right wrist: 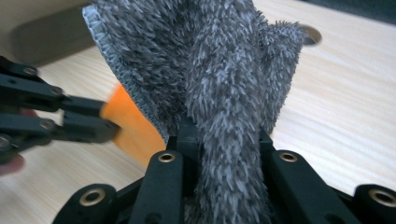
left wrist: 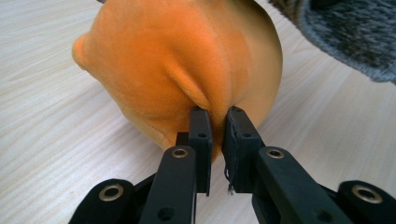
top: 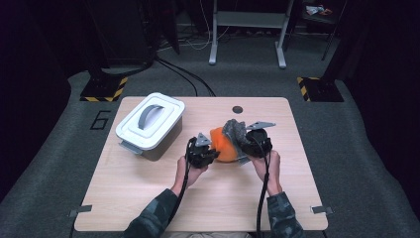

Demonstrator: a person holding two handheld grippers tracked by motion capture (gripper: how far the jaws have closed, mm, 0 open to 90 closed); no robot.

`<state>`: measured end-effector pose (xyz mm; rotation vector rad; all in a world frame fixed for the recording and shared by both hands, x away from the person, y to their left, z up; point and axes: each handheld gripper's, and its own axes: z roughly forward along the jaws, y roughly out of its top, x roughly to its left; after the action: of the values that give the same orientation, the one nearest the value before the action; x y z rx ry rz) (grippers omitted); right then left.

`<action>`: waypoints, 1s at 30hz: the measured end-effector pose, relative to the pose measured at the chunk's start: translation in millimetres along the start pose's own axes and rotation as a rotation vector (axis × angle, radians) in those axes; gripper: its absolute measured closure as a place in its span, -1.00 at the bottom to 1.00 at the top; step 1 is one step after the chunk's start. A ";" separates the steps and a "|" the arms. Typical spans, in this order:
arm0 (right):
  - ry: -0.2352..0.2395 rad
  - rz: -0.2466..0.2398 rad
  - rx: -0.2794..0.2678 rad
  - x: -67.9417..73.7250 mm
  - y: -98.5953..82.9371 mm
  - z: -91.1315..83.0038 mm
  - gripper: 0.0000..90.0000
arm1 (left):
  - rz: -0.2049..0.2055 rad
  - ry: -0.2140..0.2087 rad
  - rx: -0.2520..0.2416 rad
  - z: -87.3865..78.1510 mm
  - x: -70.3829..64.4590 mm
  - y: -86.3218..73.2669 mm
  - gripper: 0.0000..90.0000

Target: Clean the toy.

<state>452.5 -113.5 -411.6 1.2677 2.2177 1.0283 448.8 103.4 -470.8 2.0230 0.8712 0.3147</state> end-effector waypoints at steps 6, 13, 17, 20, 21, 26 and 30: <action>0.000 -0.059 0.032 19.3 6.7 18.4 0.64 | -0.023 -0.019 0.003 0.8 -0.6 -3.2 0.82; 0.004 -0.049 0.037 11.6 0.8 24.4 0.64 | -0.033 -0.024 0.011 2.1 3.9 -6.4 0.82; -0.015 -0.027 0.042 4.9 -4.0 22.2 0.64 | -0.046 -0.026 0.006 3.4 4.1 -8.1 0.82; -0.028 -0.016 0.048 -2.6 -7.4 20.9 0.64 | -0.048 -0.021 0.002 3.6 6.0 -9.9 0.82; -0.039 -0.005 0.053 -4.8 -9.6 20.9 0.64 | -0.048 -0.023 0.006 3.5 6.9 -10.2 0.82; -0.050 0.018 0.059 -16.6 -18.8 22.1 0.64 | -0.055 -0.034 0.002 3.6 8.5 -11.6 0.82; -0.065 0.040 0.072 -23.3 -24.6 22.8 0.64 | -0.059 -0.035 -0.001 3.9 8.9 -12.1 0.82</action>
<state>464.9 -132.2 -445.7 1.3623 2.2066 0.9160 451.6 111.4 -483.8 1.9917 0.9066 0.2459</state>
